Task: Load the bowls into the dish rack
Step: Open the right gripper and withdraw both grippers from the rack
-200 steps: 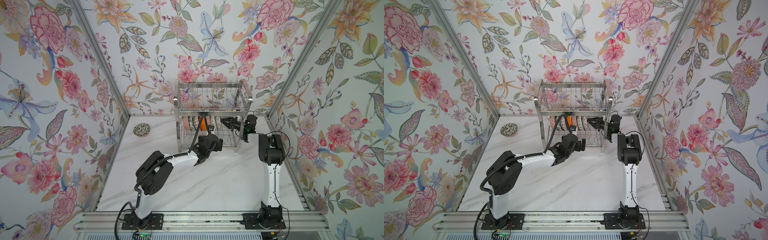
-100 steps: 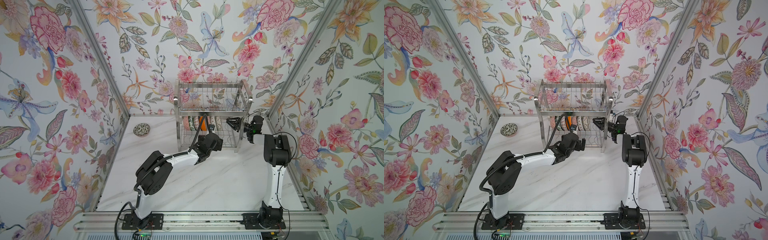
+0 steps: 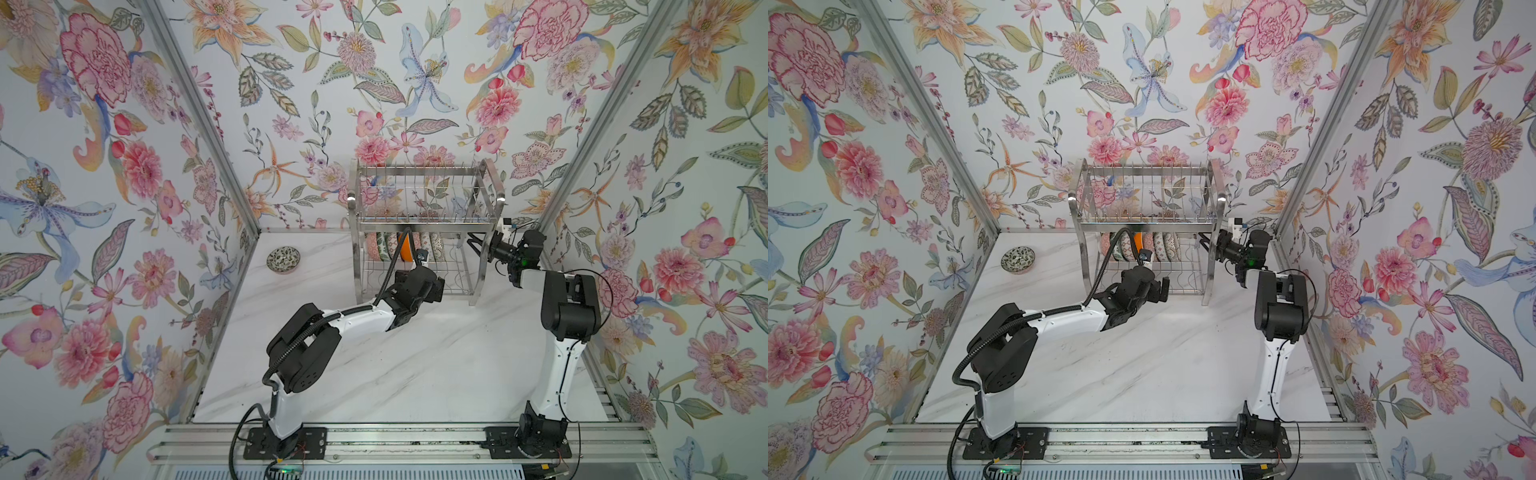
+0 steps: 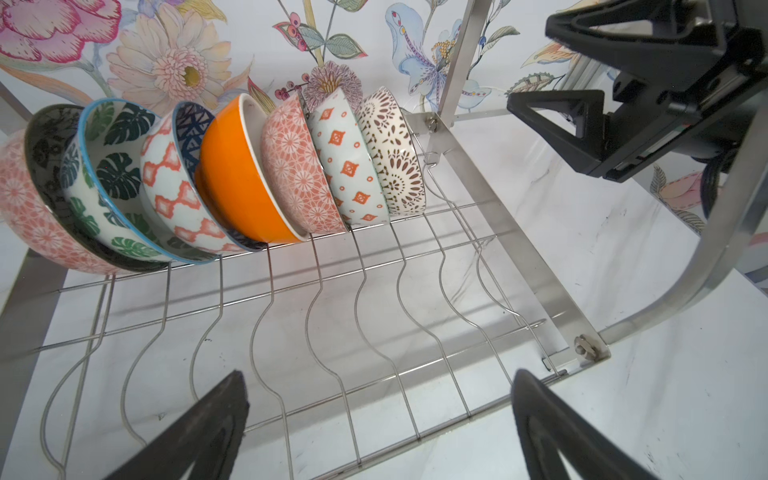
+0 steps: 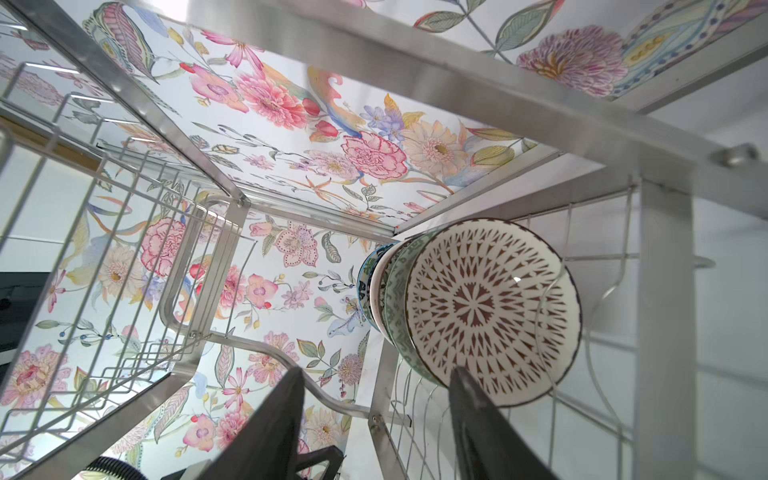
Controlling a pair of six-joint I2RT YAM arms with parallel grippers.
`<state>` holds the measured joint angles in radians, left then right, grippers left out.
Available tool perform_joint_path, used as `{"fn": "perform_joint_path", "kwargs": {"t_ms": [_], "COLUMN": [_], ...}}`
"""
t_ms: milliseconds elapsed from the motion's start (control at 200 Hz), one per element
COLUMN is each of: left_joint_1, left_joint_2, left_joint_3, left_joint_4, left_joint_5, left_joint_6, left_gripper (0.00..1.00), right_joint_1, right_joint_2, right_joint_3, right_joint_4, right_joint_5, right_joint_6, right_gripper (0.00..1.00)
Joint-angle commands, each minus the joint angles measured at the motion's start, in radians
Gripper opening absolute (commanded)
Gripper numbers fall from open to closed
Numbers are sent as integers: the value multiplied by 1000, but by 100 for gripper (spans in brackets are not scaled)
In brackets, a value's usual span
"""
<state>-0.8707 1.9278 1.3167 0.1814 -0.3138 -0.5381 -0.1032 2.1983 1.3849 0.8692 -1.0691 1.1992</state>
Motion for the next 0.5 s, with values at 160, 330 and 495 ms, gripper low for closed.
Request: {"fn": "perform_joint_path", "kwargs": {"t_ms": [160, 330, 495], "left_joint_1": [-12, -11, -12], "left_joint_2": [-95, -156, -225], "left_joint_3": [-95, -177, -263], "left_joint_4": [42, 69, 80], "left_joint_5": [16, 18, 10], "left_joint_6": [-17, -40, -61], "left_gripper": [99, 100, 99], "right_joint_1": [-23, -41, -43], "right_joint_2": [-229, -354, -482], "right_joint_3": [-100, -177, -206], "right_joint_4": [-358, -487, -688], "right_joint_5": [182, 298, 399], "right_joint_6": [-304, -384, -495], "right_gripper": [80, 94, 99]}}
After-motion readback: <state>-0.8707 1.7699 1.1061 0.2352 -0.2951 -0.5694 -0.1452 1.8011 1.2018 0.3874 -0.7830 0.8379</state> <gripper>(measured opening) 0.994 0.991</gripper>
